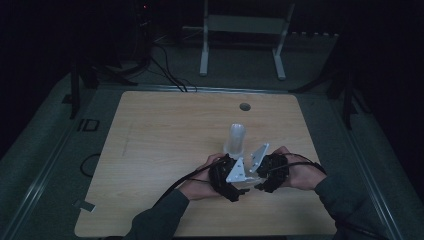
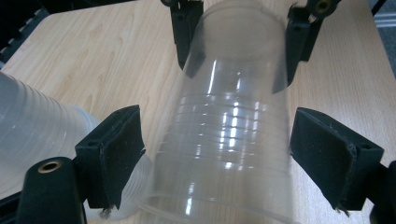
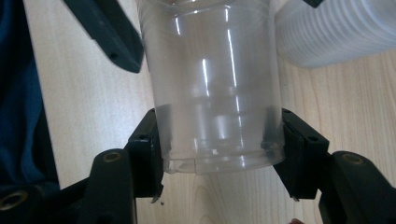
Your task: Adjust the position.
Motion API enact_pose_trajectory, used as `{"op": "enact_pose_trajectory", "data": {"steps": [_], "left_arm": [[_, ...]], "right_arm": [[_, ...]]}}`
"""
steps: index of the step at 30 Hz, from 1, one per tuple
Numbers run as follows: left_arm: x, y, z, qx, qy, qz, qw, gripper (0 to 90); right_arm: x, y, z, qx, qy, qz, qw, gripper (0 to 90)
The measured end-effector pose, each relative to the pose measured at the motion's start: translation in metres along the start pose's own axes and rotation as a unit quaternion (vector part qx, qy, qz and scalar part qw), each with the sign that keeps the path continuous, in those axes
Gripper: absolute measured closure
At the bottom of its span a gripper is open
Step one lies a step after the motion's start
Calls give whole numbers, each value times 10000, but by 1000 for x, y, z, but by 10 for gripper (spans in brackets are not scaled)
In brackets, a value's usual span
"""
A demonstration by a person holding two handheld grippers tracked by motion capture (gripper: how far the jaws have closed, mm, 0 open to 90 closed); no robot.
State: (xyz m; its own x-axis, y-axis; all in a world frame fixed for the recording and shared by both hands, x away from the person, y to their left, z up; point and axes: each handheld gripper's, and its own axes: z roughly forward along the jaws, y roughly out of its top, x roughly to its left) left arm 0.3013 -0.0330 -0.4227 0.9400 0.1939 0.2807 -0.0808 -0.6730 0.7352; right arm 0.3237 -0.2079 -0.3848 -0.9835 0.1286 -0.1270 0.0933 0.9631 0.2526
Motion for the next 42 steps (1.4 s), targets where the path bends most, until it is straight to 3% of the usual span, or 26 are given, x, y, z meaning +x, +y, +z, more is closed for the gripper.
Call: {"op": "enact_pose_trajectory", "data": {"steps": [5, 10, 17, 22, 28, 42], "left_arm": [[-1, 1, -2, -125, 66, -13, 9999, 193], [1, 1, -8, -383, 125, -123, 9991, 238], [2, 2, -16, -586, 205, -140, 9980, 277], [2, 1, -19, -700, 213, -222, 9971, 313], [6, -1, -29, -957, 206, -407, 9944, 362], [7, -3, -38, -1134, 303, -480, 9919, 388]], "right_arm": [[-1, -2, 0, -64, -69, 102, 9999, 422], [-2, -10, 1, -255, -129, 350, 9990, 423], [-3, -15, 7, -199, -129, 457, 9987, 422], [-4, -18, 8, -298, -208, 583, 9976, 423], [-3, -24, 8, -421, -277, 767, 9958, 423], [-1, -37, 4, -732, -513, 1148, 9894, 424]]}}
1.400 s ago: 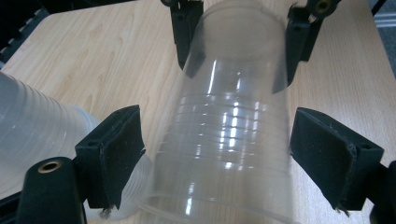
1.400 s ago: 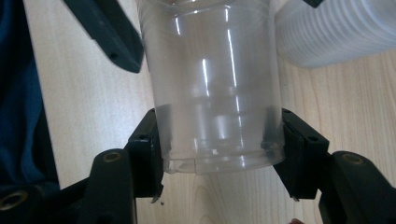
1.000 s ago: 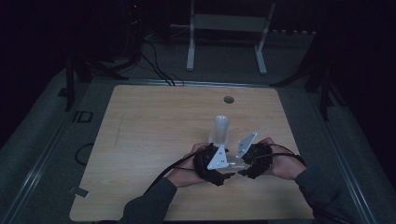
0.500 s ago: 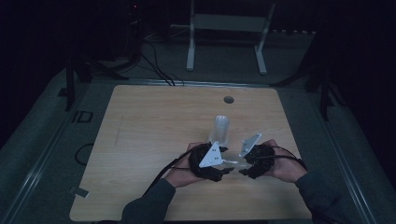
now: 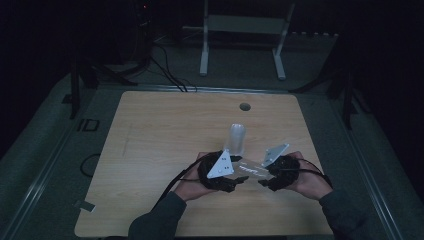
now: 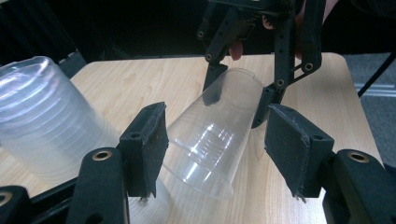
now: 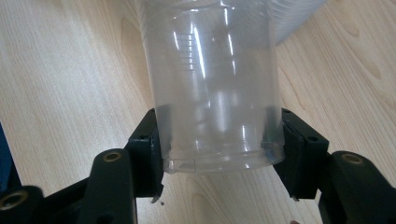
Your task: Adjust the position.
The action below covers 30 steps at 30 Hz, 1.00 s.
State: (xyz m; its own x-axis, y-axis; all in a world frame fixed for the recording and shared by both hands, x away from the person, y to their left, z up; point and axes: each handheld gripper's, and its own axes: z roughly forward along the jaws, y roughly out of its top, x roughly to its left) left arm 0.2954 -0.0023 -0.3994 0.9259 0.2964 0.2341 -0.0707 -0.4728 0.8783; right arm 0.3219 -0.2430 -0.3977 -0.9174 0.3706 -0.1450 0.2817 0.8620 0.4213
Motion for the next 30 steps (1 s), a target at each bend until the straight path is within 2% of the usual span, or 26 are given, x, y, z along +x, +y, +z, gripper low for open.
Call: {"op": "enact_pose_trajectory", "data": {"steps": [9, 16, 20, 30], "left_arm": [[3, -3, -6, -65, 88, -55, 9999, 386], [4, -6, -6, -96, 97, -141, 9998, 384], [5, -7, -6, -113, 120, -185, 9997, 384], [5, -9, -2, -49, 101, -224, 9997, 396]], "right_arm": [[-3, -10, -4, -289, -177, 352, 9988, 424], [-3, -13, -8, -456, -295, 498, 9973, 423], [-5, -16, -11, -612, -415, 711, 9947, 424], [-8, -20, -14, -853, -533, 946, 9904, 424]]}}
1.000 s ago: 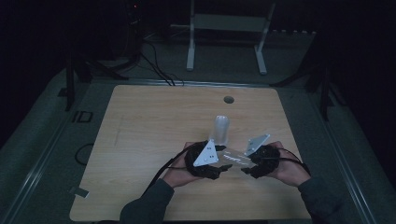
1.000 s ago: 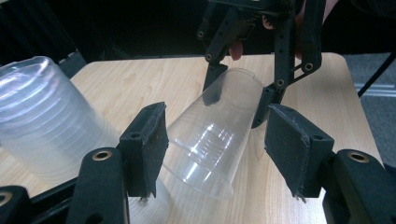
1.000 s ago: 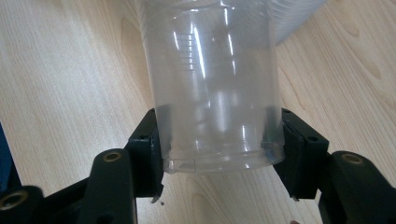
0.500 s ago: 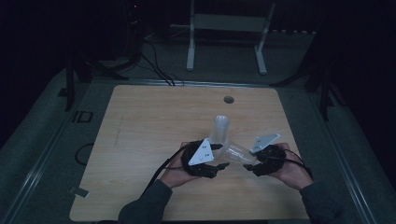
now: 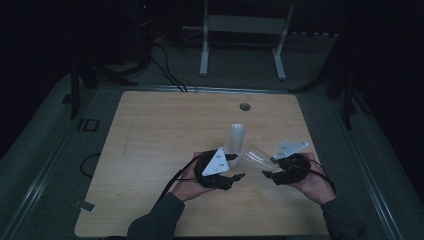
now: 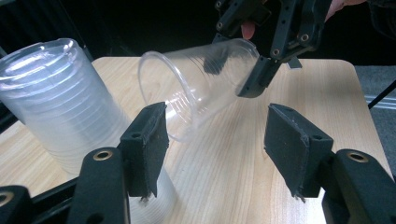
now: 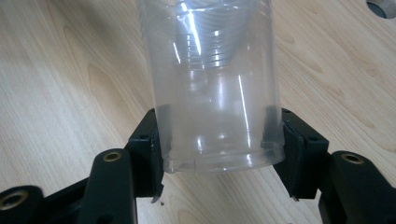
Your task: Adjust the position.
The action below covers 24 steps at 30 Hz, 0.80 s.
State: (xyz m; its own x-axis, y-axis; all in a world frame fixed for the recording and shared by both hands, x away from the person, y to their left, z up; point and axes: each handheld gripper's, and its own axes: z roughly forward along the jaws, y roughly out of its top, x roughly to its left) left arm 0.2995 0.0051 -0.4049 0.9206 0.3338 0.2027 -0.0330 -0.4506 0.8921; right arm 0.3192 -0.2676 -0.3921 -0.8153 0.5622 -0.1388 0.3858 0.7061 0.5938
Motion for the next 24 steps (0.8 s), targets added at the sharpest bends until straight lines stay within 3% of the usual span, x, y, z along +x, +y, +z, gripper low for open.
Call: {"op": "enact_pose_trajectory", "data": {"steps": [24], "left_arm": [[-2, -3, 6, 52, 13, -119, 9999, 397]], "right_arm": [[0, -8, -10, -686, -220, 430, 9965, 424]]}}
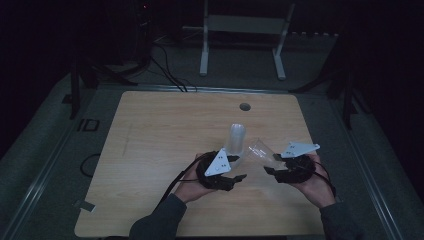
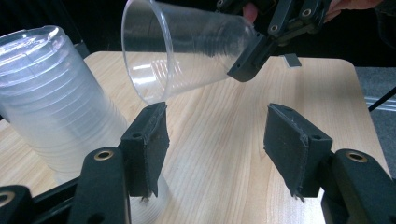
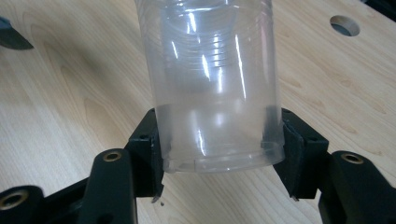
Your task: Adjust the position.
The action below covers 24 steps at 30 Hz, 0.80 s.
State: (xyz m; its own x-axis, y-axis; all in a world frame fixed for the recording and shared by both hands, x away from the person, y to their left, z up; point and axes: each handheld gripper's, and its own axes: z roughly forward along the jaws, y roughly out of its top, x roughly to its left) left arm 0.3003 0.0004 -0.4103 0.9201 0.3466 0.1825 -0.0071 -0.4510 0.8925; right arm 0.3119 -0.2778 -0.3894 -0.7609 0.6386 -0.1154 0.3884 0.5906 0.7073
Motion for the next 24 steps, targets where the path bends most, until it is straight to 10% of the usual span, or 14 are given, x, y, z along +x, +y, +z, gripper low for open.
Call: {"op": "enact_pose_trajectory", "data": {"steps": [24], "left_arm": [[4, -3, 1, -55, 30, -251, 9997, 407]], "right_arm": [[3, -4, -5, -772, -145, 328, 9964, 426]]}}
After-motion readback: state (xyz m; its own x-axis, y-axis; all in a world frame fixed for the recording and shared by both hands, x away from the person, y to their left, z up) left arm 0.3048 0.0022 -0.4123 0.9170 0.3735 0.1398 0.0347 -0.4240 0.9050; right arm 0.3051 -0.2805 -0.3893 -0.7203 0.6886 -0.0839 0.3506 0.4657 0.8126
